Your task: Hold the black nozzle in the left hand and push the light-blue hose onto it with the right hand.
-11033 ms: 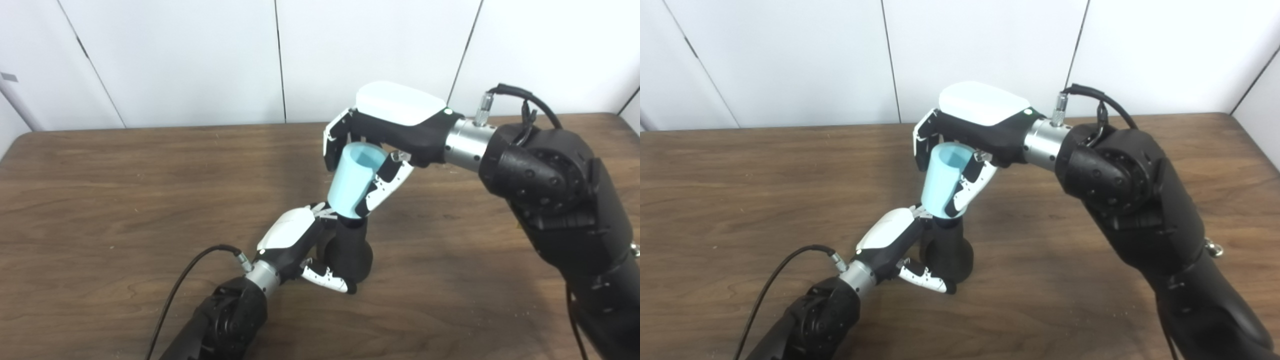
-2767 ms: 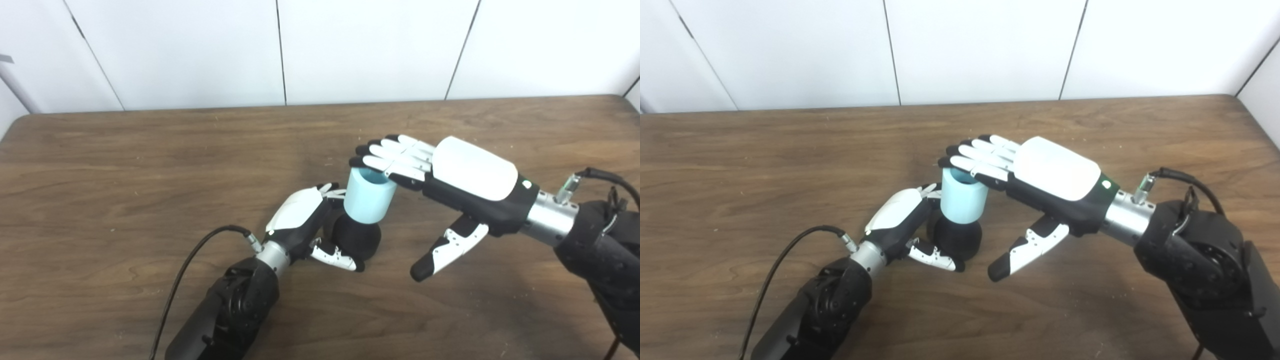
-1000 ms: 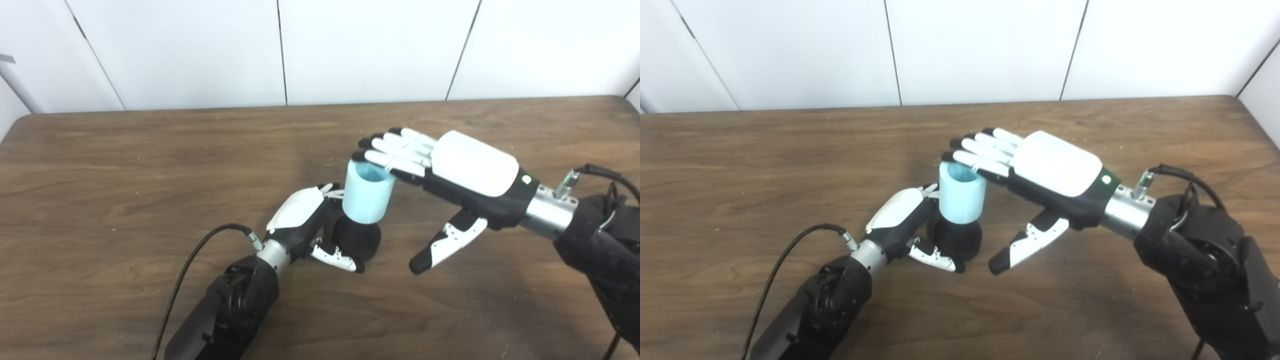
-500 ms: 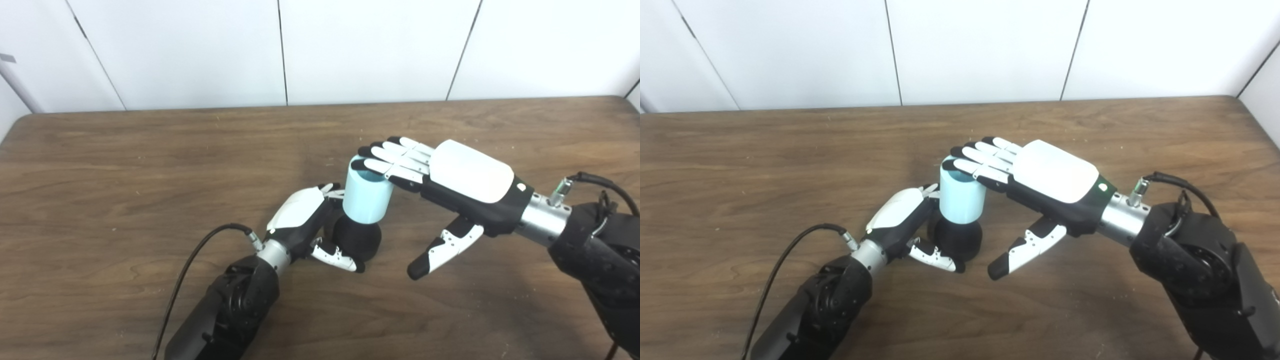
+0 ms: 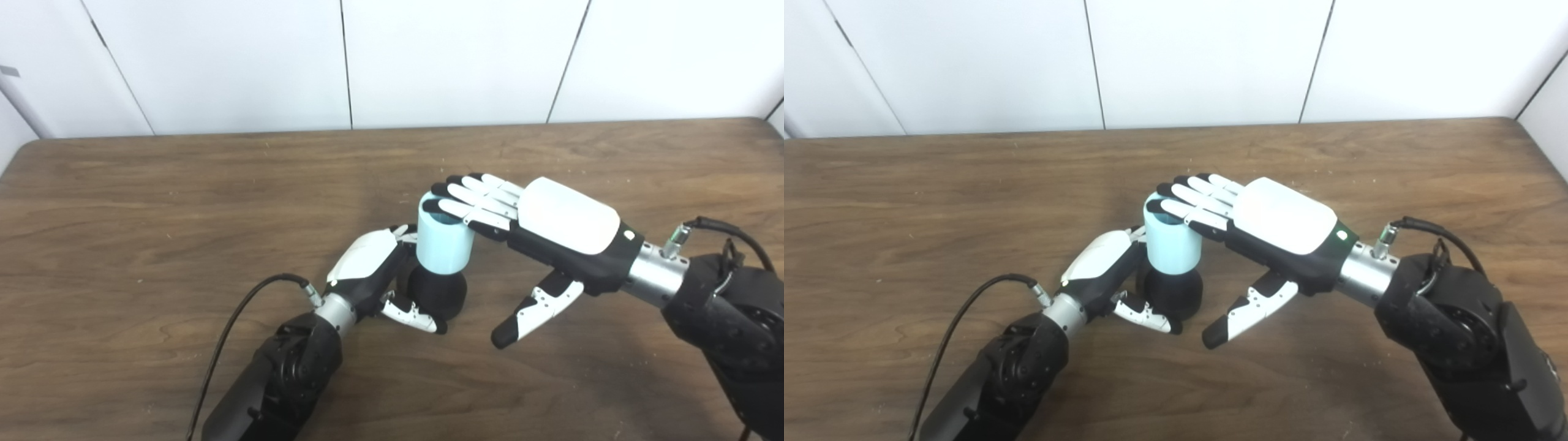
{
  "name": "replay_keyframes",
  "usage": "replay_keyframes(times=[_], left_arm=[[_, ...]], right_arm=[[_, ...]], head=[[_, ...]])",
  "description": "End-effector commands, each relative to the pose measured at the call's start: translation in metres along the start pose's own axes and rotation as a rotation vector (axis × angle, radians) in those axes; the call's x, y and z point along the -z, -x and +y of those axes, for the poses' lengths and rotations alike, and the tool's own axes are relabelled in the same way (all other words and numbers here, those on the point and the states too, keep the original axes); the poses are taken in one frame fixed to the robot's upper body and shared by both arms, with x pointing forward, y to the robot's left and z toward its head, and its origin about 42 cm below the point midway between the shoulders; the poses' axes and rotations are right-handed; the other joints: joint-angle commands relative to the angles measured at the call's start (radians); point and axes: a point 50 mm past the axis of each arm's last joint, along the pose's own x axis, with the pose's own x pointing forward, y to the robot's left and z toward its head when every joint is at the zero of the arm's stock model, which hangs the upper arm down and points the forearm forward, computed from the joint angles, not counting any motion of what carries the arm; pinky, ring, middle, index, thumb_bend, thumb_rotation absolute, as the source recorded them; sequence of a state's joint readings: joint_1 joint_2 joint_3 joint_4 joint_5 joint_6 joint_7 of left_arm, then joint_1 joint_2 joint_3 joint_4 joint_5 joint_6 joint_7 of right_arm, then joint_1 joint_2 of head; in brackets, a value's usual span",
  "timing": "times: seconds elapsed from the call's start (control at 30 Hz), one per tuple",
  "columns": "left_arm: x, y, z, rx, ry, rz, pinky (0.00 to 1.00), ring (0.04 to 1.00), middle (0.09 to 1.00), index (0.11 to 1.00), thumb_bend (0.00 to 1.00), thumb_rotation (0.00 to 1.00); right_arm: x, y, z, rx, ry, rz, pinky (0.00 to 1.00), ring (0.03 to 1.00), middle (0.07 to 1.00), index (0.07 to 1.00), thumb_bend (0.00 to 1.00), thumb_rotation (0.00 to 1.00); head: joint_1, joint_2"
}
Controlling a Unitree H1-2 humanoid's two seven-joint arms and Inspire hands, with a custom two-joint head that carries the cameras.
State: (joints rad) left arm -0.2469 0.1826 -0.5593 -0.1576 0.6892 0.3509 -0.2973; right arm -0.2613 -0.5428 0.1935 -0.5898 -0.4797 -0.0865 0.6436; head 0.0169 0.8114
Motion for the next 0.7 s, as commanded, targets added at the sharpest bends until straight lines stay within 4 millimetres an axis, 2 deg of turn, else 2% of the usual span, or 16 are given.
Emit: replay_keyframes(times=[0.0, 0.67], left_arm=[[0.040, 0.017, -0.038, 0.213, 0.003, 0.191, 1.00, 1.000, 0.876, 0.481, 0.52, 0.05], [0.041, 0.013, -0.039, 0.216, -0.002, 0.193, 1.00, 0.999, 0.874, 0.481, 0.52, 0.05]], right_arm=[[-0.006, 0.001, -0.005, -0.002, 0.036, -0.033, 1.00, 1.000, 1.000, 0.965, 0.67, 1.00], [-0.004, -0.001, -0.023, 0.039, 0.057, -0.036, 1.00, 1.000, 1.000, 0.965, 0.66, 0.99]], head=[[0.001, 0.000], [-0.003, -0.002]])
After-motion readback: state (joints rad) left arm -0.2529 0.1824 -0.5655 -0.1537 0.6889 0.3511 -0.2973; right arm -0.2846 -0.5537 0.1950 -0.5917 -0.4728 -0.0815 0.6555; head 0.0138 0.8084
